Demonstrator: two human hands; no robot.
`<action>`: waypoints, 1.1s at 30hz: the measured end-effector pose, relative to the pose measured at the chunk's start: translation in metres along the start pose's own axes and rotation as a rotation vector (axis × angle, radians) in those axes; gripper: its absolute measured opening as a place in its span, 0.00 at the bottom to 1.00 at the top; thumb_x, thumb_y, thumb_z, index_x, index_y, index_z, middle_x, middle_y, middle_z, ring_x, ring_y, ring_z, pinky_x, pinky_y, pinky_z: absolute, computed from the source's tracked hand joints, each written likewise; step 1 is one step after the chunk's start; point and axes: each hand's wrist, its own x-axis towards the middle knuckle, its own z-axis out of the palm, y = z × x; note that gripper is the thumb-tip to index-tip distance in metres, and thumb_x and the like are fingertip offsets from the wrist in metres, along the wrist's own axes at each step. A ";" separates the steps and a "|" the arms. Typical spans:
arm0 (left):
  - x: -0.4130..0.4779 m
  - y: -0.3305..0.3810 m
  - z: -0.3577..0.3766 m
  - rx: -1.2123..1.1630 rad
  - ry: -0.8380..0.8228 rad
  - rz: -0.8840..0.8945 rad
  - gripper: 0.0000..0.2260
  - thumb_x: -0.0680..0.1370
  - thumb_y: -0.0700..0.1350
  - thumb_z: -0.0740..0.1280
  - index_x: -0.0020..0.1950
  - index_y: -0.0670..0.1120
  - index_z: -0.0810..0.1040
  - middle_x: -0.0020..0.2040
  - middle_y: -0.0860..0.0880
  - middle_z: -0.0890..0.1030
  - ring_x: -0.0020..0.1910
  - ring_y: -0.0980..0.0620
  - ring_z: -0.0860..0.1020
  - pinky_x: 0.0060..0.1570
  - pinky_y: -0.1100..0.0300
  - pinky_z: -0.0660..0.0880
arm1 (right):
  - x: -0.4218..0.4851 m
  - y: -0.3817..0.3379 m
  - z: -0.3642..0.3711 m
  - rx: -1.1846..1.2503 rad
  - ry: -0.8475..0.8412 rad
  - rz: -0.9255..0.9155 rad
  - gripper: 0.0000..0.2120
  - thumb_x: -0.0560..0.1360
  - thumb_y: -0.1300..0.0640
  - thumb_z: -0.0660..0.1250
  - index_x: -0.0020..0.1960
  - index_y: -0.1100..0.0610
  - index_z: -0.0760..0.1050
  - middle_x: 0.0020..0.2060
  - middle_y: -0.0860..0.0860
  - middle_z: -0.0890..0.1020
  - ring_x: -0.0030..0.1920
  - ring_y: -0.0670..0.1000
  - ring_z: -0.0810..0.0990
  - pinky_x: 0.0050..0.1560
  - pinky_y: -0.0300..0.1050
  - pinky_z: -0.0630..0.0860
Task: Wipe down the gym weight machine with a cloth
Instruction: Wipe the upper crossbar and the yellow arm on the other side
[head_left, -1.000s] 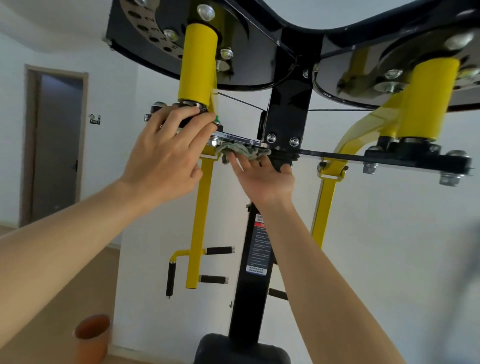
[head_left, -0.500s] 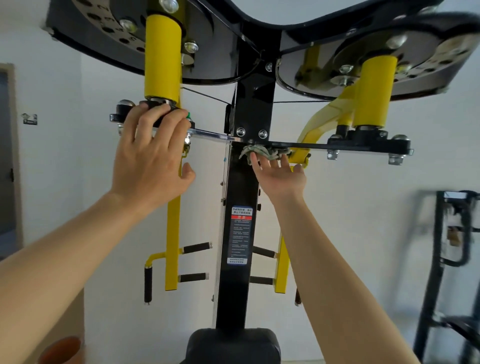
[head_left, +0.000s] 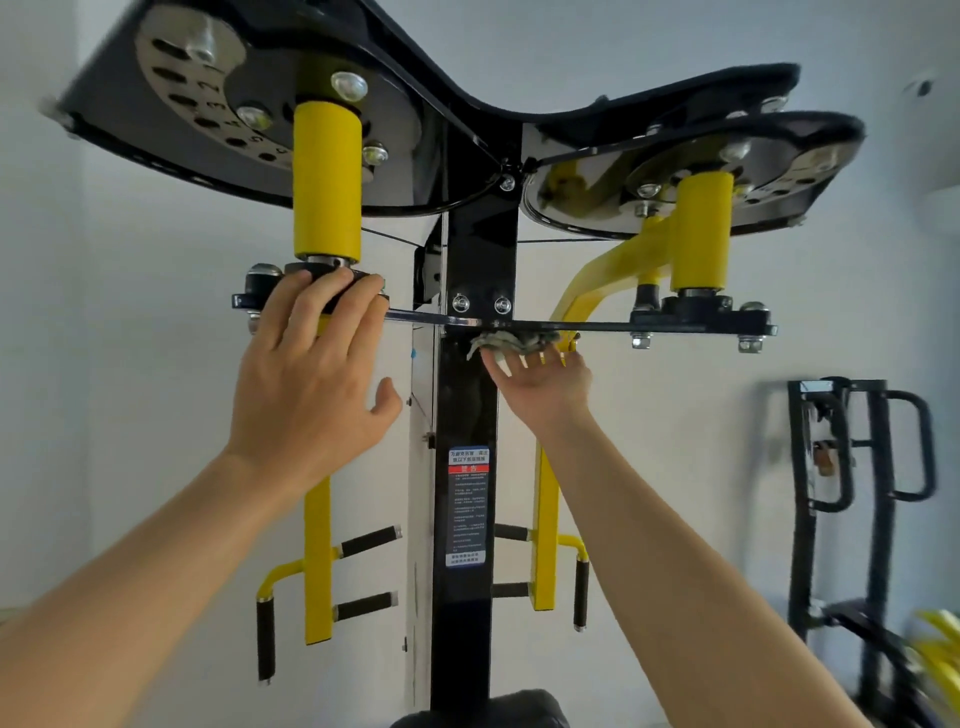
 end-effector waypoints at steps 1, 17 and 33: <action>0.000 0.000 0.002 -0.012 0.026 -0.009 0.26 0.78 0.54 0.61 0.70 0.38 0.74 0.70 0.41 0.75 0.71 0.39 0.69 0.76 0.44 0.58 | -0.002 0.002 -0.001 0.006 -0.008 0.012 0.23 0.84 0.46 0.48 0.66 0.56 0.76 0.64 0.57 0.80 0.66 0.63 0.76 0.71 0.68 0.66; 0.033 0.085 0.032 -0.356 -0.191 -0.004 0.30 0.76 0.59 0.59 0.74 0.43 0.72 0.76 0.39 0.69 0.77 0.38 0.64 0.77 0.39 0.56 | -0.083 -0.092 -0.044 -0.335 0.281 -0.346 0.18 0.82 0.51 0.55 0.63 0.57 0.78 0.60 0.56 0.83 0.58 0.57 0.82 0.66 0.59 0.74; 0.059 0.125 0.054 -0.125 -0.364 -0.107 0.33 0.72 0.65 0.63 0.72 0.48 0.73 0.67 0.46 0.79 0.64 0.42 0.75 0.65 0.41 0.62 | -0.038 -0.135 -0.046 -0.055 -0.130 0.072 0.30 0.84 0.41 0.44 0.69 0.57 0.74 0.64 0.59 0.81 0.66 0.63 0.78 0.71 0.70 0.64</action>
